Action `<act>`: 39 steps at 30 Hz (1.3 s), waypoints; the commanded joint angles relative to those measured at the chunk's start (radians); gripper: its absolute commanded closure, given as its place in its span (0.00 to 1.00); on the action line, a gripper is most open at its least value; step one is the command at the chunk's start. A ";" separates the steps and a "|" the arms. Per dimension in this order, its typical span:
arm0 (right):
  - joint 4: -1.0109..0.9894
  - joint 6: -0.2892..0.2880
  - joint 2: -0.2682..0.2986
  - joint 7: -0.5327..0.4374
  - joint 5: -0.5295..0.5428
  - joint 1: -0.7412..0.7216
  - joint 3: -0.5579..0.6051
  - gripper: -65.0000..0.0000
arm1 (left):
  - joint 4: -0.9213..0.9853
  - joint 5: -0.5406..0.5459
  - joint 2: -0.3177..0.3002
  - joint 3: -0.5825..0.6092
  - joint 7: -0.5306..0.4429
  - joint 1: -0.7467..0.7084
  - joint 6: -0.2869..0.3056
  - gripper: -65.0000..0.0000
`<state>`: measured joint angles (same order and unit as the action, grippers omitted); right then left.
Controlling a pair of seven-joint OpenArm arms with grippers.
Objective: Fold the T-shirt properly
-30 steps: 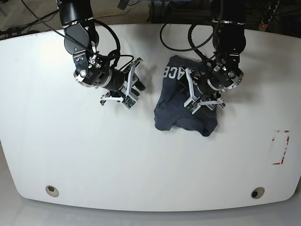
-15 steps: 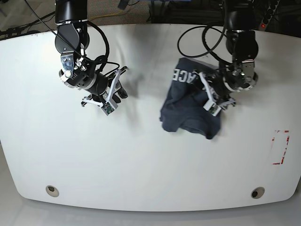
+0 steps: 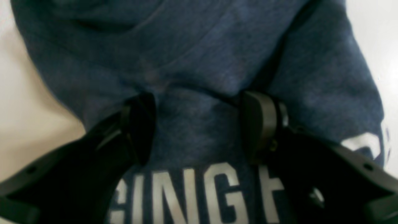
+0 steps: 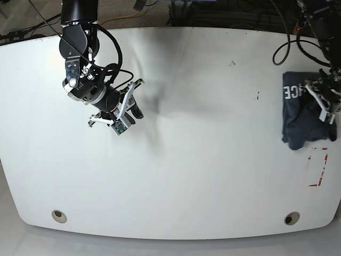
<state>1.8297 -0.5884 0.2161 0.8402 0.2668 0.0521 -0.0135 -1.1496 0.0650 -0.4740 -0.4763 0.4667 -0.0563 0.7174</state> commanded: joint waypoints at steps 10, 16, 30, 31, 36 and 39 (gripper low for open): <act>0.074 -0.005 0.003 -0.028 0.016 0.038 -0.001 0.78 | 0.251 -0.124 -0.217 -0.100 -0.093 -0.012 -0.019 0.40; 0.094 -0.005 0.001 -0.037 0.013 0.059 -0.003 0.78 | 0.070 -0.124 -0.214 -0.190 -0.055 -0.015 -0.019 0.40; 0.069 0.006 -0.007 -0.359 -0.219 0.071 -0.004 0.78 | -0.499 -0.015 0.013 -0.230 0.014 -0.064 -0.019 0.40; 0.044 0.006 -0.019 -0.424 -0.268 0.075 -0.004 0.78 | -0.533 -0.018 0.056 -0.206 -0.026 -0.064 -0.019 0.40; -0.084 0.009 -0.088 -0.698 -0.396 0.096 -0.092 0.78 | -0.542 -0.021 0.185 -0.077 -0.225 -0.070 -0.025 0.40; -0.199 0.074 -0.113 -0.901 -0.433 0.108 -0.179 0.78 | -0.496 -0.054 0.275 0.083 -0.395 -0.113 -0.192 0.39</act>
<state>1.7035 -0.5762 0.1066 0.1280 -0.1608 0.1619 -0.1307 -1.6665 0.0296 -0.2489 -0.5026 0.2089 -0.1406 0.6640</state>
